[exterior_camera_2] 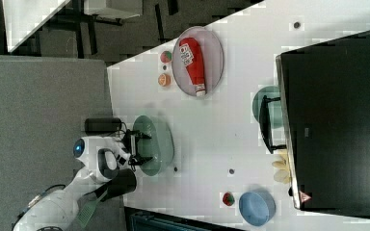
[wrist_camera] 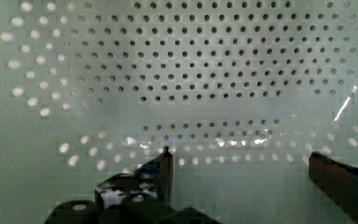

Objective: Drag strainer right to left.

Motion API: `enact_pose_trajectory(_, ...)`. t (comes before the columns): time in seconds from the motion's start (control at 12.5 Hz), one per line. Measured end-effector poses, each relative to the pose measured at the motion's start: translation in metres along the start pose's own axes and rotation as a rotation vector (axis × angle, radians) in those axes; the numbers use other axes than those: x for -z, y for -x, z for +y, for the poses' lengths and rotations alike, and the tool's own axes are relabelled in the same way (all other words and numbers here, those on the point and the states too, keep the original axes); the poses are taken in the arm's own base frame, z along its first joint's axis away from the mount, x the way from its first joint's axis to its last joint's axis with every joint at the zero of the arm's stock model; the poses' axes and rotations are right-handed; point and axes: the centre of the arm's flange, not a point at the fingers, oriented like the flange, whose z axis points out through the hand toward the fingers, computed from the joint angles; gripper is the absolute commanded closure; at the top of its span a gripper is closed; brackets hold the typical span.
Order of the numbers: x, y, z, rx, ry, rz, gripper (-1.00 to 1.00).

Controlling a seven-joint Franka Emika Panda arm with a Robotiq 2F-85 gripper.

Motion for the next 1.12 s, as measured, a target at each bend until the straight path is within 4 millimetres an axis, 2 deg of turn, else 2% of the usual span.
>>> enact_pose_trajectory(0.16,0.001,0.021,0.002,0.001,-0.019,-0.012,-1.0)
enact_pose_trajectory(0.32,-0.001,0.033,0.0,-0.007,-0.022,-0.027,-1.0)
enact_pose_trajectory(0.72,-0.009,0.025,0.003,0.013,0.036,0.015,-1.0)
enact_pose_trajectory(0.8,-0.006,0.02,0.002,0.023,0.057,0.032,-1.0)
enact_pose_trajectory(0.88,0.007,0.015,0.003,0.046,0.074,0.042,-1.0)
enact_pose_trajectory(0.96,0.031,0.01,0.003,0.096,0.071,0.052,-1.0)
enact_pose_trajectory(1.12,0.106,-0.011,-0.005,0.202,0.07,0.078,-1.0)
